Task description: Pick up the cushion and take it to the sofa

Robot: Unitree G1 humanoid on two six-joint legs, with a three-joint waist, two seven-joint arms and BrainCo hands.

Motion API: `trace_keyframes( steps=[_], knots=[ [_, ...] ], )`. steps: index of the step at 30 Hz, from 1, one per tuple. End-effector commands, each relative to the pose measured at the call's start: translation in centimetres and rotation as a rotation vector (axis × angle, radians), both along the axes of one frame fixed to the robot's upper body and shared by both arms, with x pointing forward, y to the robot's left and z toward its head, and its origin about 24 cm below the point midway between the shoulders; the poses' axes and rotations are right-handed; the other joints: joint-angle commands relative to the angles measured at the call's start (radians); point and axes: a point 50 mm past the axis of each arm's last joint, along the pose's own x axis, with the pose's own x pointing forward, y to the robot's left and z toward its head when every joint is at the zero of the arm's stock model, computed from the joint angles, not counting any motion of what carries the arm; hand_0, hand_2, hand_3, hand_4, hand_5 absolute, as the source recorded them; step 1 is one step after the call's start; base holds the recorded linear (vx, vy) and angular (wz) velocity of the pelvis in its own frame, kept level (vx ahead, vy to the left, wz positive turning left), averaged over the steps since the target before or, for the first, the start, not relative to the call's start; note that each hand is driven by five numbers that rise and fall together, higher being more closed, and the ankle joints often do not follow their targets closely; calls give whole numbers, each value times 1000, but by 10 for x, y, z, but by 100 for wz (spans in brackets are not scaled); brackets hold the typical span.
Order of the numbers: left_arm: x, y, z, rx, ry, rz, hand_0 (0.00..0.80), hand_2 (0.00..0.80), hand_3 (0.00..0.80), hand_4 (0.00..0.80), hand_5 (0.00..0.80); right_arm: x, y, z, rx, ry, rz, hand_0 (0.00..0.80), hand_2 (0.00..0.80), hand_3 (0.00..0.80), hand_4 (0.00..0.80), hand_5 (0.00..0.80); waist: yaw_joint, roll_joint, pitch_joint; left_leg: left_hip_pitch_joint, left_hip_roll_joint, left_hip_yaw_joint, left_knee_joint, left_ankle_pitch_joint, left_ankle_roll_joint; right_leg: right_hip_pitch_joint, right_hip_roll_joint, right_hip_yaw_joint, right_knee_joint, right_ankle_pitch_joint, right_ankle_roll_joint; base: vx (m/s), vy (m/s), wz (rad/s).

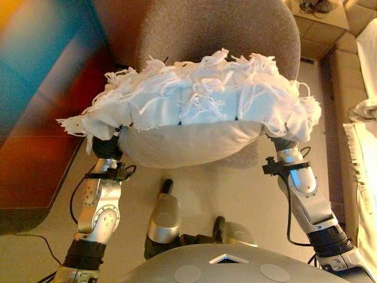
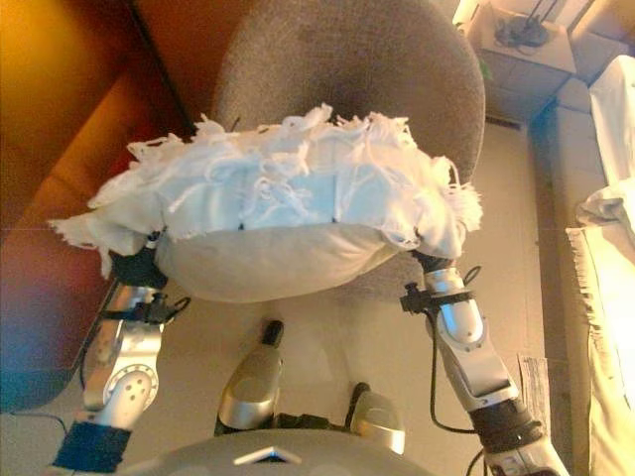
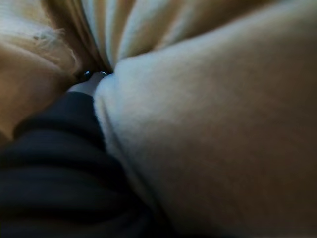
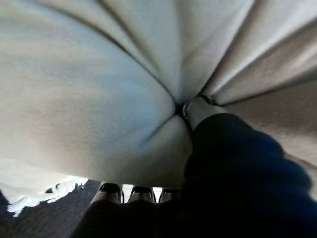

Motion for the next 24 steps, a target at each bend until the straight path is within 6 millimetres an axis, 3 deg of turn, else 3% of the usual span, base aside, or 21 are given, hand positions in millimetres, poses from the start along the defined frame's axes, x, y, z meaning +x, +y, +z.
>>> trace_keyframes(
  steps=[1,3,4,5,7,8,10,13,17,20,24],
  knots=[
    [-1,-24,41,-53,-226,-134,800,800,800,800,800,-23,8,39,42,-202,143,800,800,800,800,800,-55,-50,-162,-120,-43,-43,-141,124,57,241,21,-49,-51,125,38,651,255,-14],
    [-2,-27,43,-17,-235,-149,800,800,800,800,800,-31,7,35,39,-197,135,800,800,800,800,800,-59,-71,-190,-124,-88,-32,-134,95,107,205,39,15,39,257,56,622,185,-32],
    [-1,-30,42,-13,-227,-163,800,800,800,800,800,-33,8,35,47,-201,131,800,800,800,800,800,-69,-82,-194,-110,-110,-32,-139,85,121,174,58,46,58,290,58,610,142,-37],
    [2,-33,41,-9,-217,-177,800,800,800,800,800,-34,11,34,56,-206,121,800,800,800,800,800,-84,-92,-199,-79,-133,-38,-164,82,131,117,99,76,47,331,61,525,117,-38],
    [7,-39,41,2,-219,-205,800,800,800,800,800,-29,15,31,58,-214,110,800,800,800,800,800,-100,-93,-209,-37,-151,-12,-197,83,132,51,118,39,-19,342,56,453,118,12],
    [10,-42,43,9,-229,-218,800,800,800,800,800,-23,14,30,52,-215,104,800,800,800,800,800,-107,-89,-211,-4,-154,11,-219,82,128,17,100,-12,-77,330,46,437,112,40],
    [13,-46,46,24,-243,-228,800,800,800,800,800,-16,11,30,49,-210,92,800,800,800,800,800,-133,-72,-202,60,-151,25,-242,69,124,-48,91,-58,-172,302,18,430,65,-23],
    [16,-52,41,14,-199,-239,800,800,800,800,800,-16,6,26,52,-182,74,800,800,800,800,800,-182,-70,-179,138,-159,22,-234,16,125,-135,40,-61,-305,372,6,412,-33,-13],
    [8,-53,35,30,-195,-258,800,800,800,800,800,-22,-4,21,66,-157,72,800,800,800,800,800,-223,-92,-159,223,-167,10,-211,-83,124,-203,-29,-56,-511,533,60,439,-151,57],
    [4,-51,31,36,-188,-234,800,800,800,800,800,-23,-8,15,80,-128,81,800,800,800,800,800,-232,-93,-154,254,-177,-2,-182,-134,139,-220,-45,-51,-559,567,73,448,-146,57],
    [6,-51,21,2,-139,-248,800,800,800,800,800,-23,-7,9,52,-89,79,800,800,800,800,800,-248,-89,-159,276,-206,-24,-107,-213,161,-253,-46,-24,-560,557,68,415,-124,44]
  ],
)
